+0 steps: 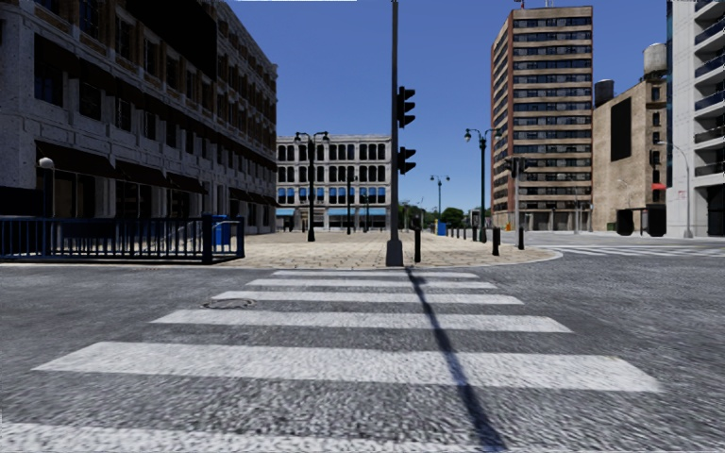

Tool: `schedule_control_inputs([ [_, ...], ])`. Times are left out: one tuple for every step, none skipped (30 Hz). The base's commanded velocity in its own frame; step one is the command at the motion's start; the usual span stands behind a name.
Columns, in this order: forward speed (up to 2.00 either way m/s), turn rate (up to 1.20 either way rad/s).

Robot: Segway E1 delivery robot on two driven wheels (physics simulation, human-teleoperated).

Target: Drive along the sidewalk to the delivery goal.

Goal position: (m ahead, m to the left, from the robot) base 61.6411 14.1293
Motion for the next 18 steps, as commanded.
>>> schedule_control_inputs([
  [2.0,0.11],
  [2.0,0.08],
  [2.0,0.04],
  [2.0,0.01],
  [2.0,0.01],
  [2.0,0.0],
  [2.0,0.0],
  [2.0,0.0],
  [2.0,0.0],
  [2.0,0.0],
  [2.0,0.0],
  [2.0,0.13],
  [2.0,0.39],
  [2.0,0.55],
  [2.0,0.64],
  [2.0,0.64],
  [2.0,0.67],
  [2.0,0.68],
])
